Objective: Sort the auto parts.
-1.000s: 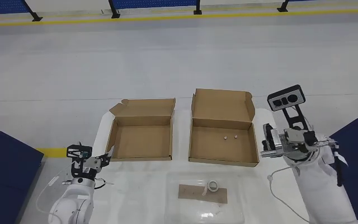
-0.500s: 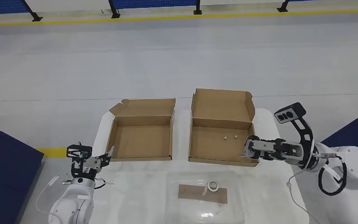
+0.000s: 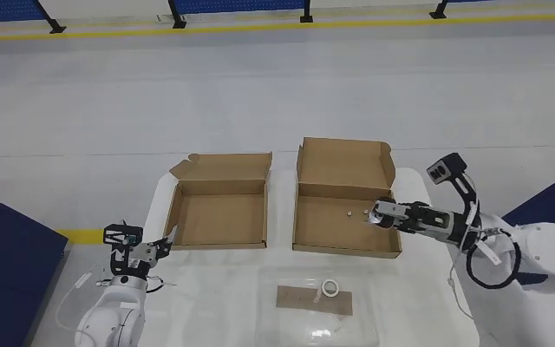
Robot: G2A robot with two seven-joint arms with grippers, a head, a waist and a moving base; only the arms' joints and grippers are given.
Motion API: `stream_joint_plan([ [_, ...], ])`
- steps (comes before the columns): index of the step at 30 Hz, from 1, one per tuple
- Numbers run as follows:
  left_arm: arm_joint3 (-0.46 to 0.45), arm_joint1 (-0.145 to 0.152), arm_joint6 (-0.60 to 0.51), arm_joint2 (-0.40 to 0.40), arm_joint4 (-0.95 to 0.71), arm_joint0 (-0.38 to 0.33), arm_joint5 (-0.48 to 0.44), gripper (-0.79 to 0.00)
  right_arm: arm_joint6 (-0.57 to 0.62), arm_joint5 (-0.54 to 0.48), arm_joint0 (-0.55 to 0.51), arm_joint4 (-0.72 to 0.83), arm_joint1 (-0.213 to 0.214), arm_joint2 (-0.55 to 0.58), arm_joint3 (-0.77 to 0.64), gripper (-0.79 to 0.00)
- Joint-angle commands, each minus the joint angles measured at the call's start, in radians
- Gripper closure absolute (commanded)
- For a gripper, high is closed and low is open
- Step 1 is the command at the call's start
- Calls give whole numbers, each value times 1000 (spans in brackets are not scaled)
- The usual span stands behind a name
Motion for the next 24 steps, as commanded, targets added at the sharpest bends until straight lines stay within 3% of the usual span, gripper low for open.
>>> stream_joint_plan([
  [1, 0, 0, 0, 0, 0, 0, 0, -785, -30, 32, 8, -114, 5, -8, -10, 0],
  [10, 0, 0, 0, 0, 0, 0, 0, -785, -133, 131, 80, -538, 21, -152, 9, 0],
  [14, 0, 0, 0, 0, 0, 0, 0, -785, -159, 125, 112, -554, 17, -212, 57, 0],
  [24, 0, 0, 0, 0, 0, 0, 0, -785, -169, 122, 109, -566, 17, -215, 55, 0],
])
